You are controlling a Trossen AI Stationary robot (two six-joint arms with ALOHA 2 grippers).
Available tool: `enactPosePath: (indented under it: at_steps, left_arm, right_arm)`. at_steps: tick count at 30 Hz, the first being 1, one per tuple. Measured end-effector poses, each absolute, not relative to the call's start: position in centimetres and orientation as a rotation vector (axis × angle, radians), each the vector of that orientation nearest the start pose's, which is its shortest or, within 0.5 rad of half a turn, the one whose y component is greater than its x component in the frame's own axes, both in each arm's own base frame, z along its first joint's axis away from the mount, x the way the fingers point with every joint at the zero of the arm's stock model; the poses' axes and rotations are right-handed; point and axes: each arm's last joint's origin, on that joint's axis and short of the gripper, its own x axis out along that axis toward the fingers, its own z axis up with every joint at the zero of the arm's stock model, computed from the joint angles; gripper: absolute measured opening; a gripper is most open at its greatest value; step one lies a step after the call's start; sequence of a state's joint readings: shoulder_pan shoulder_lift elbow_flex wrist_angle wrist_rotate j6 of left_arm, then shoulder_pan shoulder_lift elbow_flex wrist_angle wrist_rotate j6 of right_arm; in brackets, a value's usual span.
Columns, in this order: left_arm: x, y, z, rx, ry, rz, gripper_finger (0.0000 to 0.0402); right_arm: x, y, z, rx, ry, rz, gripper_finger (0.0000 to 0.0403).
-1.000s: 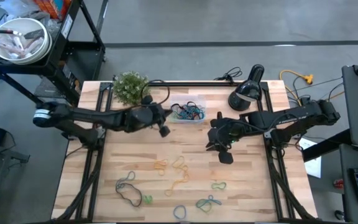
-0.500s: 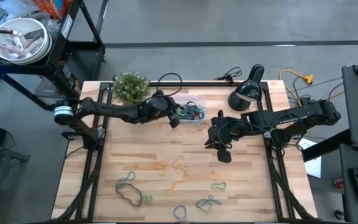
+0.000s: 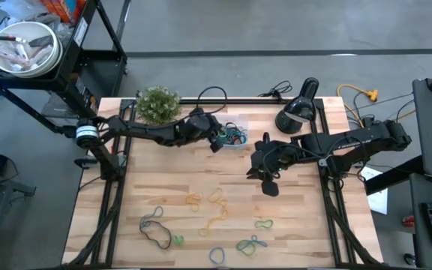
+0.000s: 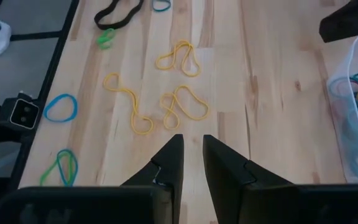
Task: Pick and place rubber bands into bin
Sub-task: Put the green rubberband into the transparent bin
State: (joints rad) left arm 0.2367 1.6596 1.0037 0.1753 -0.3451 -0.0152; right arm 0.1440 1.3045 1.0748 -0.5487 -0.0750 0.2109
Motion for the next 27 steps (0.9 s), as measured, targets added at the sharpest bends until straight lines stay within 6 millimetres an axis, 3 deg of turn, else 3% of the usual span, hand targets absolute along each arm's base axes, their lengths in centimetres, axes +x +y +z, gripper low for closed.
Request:
enactPosePath:
  at_steps: [9, 17, 22, 27]
  left_arm:
    - [34.8, 9.4, 22.5, 0.033, 0.48, 0.57, 0.0078]
    - [34.5, 9.0, 23.3, -0.033, 0.487, 0.516, 0.0096]
    - [33.7, 7.3, 25.3, -0.094, 0.474, 0.321, 0.0096]
    - [32.3, 4.8, 28.1, -0.069, 0.407, 0.233, 0.0096]
  right_arm:
    - [26.9, 4.1, 29.4, 0.186, 0.786, 0.121, 0.0056]
    - [26.7, 4.7, 29.0, 0.18, 0.814, 0.139, 0.0056]
    - [25.4, 6.5, 26.4, 0.153, 0.929, 0.205, 0.0057]
    - [23.5, 9.3, 23.1, 0.16, 1.033, 0.283, 0.0057]
